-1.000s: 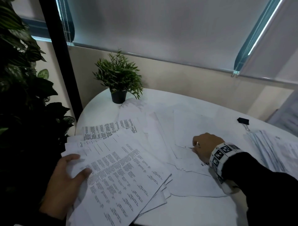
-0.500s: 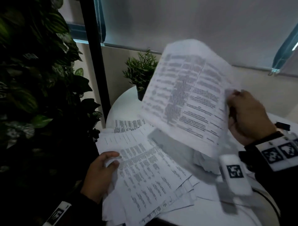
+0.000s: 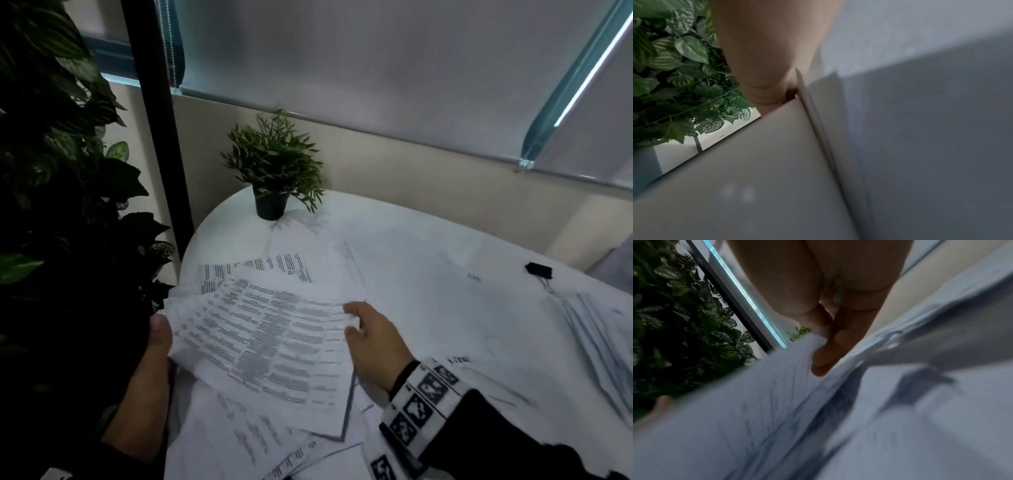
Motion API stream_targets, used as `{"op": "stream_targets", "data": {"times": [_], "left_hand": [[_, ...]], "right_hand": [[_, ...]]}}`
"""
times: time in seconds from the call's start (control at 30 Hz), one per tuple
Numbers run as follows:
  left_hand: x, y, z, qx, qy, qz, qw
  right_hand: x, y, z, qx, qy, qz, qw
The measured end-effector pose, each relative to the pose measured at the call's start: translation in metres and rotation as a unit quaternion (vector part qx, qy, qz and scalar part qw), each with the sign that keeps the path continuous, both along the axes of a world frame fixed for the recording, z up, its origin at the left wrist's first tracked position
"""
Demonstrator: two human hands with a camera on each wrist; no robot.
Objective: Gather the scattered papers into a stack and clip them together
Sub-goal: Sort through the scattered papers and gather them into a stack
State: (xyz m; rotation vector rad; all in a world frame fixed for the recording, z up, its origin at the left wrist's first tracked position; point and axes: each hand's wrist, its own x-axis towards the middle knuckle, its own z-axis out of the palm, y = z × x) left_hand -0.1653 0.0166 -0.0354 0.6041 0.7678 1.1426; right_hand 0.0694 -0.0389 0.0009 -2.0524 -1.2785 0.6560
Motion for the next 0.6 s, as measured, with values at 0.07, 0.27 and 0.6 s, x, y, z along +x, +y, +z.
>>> {"op": "stream_targets", "data": {"times": [0.07,0.27,0.6], "left_hand": [[0.003,-0.001,0.0,-0.019,0.032,0.009,0.999],[-0.002,0.006,-0.017,0.049,0.291,0.065,0.953],[0.001,0.002,-0.008,0.068,0.401,0.129,0.904]], "right_hand": [[-0.017,-0.022,0.003,-0.07,0.168,0.042,0.982],[0.018,-0.022,0.027,-0.097,-0.019,0.1,0.99],[0.063,0.035,0.012,-0.259,-0.303,-0.003,0.917]]}}
